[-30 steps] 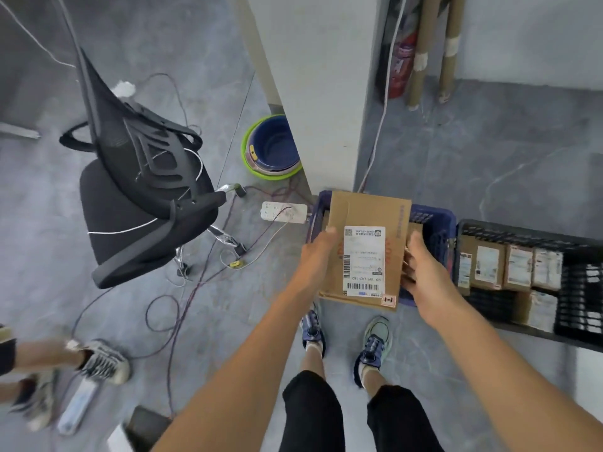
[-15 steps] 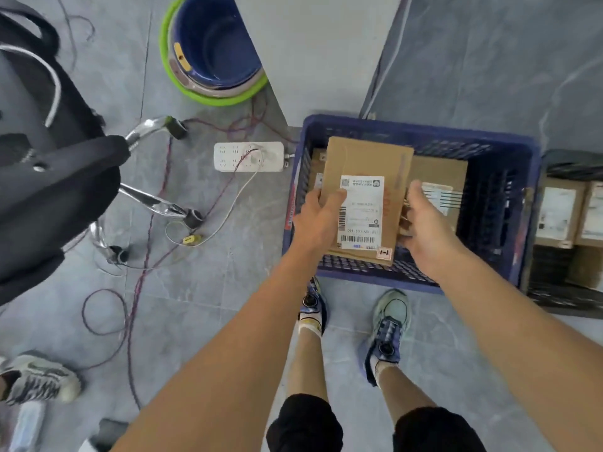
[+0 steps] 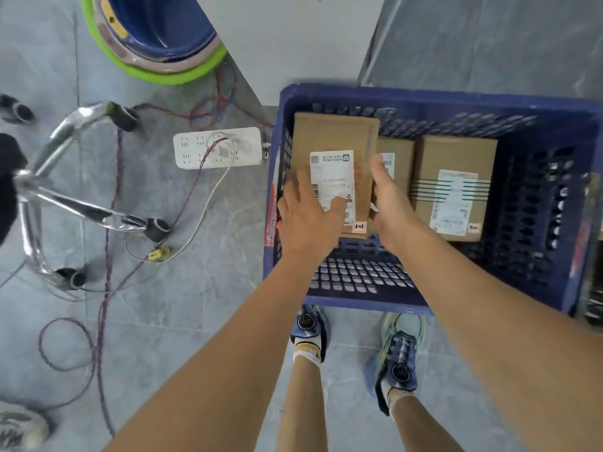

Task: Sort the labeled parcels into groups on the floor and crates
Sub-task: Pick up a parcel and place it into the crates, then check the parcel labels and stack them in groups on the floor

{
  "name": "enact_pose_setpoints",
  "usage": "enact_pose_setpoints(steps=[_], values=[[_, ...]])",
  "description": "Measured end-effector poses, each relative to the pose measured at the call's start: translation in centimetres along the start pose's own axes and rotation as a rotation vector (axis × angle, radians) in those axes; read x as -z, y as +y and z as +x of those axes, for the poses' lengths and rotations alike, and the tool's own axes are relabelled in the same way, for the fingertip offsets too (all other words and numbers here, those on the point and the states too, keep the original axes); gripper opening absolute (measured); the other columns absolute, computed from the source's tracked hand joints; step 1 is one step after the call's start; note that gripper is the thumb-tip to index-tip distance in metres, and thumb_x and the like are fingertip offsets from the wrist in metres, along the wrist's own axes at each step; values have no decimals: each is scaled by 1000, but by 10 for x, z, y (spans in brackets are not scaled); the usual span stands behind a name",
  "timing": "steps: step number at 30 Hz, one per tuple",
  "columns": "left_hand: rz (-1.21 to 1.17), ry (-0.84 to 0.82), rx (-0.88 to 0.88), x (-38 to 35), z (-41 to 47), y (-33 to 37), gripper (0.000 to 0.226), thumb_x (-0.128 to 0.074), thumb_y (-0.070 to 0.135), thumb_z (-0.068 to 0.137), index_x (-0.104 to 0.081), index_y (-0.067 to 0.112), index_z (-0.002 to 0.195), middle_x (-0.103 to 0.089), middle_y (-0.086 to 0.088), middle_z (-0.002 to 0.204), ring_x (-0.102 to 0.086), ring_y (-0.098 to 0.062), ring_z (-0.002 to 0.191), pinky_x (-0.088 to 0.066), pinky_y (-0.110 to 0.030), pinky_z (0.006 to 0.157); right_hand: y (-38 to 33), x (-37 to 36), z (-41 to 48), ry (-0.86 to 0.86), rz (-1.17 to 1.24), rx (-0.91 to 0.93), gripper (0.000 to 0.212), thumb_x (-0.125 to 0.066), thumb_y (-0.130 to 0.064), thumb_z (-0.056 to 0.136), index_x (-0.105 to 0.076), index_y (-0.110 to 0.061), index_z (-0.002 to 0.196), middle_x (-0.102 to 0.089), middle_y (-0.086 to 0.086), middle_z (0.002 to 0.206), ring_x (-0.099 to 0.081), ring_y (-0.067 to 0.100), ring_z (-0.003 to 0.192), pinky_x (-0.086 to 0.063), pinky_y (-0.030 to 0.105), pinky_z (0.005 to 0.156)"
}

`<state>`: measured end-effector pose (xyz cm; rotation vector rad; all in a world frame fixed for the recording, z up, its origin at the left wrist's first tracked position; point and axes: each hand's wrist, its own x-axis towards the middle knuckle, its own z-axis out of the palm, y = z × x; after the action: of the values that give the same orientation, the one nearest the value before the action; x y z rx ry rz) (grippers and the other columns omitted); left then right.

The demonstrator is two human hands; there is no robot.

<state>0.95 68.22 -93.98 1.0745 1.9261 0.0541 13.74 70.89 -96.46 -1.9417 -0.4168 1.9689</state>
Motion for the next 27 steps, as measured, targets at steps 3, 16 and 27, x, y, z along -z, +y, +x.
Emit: enact_pose_setpoints(steps=[3,16,27], values=[[57,31,-59,-7,-6,-9,80,-46,48,91,-19,18,161,-17,-7,169,-14,-30,153,-23,-54,121,3,-3,5,-1,17,13,98,-44,-101,69,-49,-46,150,-50,-11,157,-43,18,147,-25,59,123],[53,-71,-117,-2,10,-1,65,-39,42,107,-19,14,163,-16,0,171,-4,-20,156,-15,-44,127,-4,-7,6,38,-67,-11,66,-25,-74,102,-56,-36,147,-69,-13,125,-59,3,104,-34,38,109],[-500,-55,-30,79,-70,52,52,-38,55,104,-47,31,149,-55,13,142,-51,-14,130,-38,-36,111,-79,2,-110,39,-42,222,82,-28,-80,96,-24,-35,164,-25,-11,171,-27,13,155,-13,47,130]])
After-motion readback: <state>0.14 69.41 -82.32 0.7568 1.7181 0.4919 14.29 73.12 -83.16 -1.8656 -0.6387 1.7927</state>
